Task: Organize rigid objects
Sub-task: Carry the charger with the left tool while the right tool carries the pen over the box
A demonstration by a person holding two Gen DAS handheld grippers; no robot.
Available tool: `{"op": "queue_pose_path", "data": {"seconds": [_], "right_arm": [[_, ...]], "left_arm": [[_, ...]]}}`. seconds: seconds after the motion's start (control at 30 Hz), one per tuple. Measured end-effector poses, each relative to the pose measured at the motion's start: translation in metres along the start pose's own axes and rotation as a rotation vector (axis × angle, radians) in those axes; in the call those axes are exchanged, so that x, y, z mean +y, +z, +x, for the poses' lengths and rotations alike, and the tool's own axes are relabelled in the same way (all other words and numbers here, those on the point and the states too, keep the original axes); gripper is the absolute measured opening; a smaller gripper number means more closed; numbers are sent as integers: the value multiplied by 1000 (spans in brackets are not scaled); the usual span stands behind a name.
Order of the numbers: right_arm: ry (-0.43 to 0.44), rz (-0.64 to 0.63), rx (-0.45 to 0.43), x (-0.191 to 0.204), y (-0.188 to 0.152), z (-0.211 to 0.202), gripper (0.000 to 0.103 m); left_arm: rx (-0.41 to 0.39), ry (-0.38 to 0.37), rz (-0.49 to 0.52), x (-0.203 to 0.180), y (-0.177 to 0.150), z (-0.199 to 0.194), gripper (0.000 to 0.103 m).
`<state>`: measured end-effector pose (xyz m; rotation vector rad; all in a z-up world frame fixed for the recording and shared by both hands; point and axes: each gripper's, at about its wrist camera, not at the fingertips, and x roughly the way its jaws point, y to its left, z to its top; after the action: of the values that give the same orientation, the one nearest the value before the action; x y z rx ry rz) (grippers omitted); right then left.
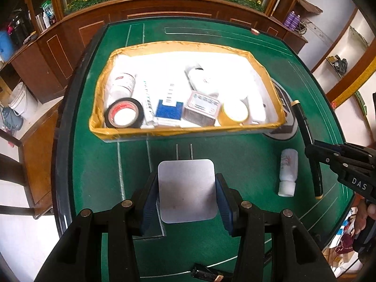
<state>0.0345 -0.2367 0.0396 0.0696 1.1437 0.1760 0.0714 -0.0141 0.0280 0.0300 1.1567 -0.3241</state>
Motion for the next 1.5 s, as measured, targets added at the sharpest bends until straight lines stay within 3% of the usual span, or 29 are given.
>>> {"op": "queue_pose_path", "data": {"seconds": [0.6, 1.5], "right_arm": [[8, -110, -23, 18, 48, 2, 14], [35, -206, -37, 18, 113, 26, 14]], "left_arm": [[-29, 30, -41, 25, 50, -3, 50], [-15, 65, -91, 29, 107, 34, 50]]}}
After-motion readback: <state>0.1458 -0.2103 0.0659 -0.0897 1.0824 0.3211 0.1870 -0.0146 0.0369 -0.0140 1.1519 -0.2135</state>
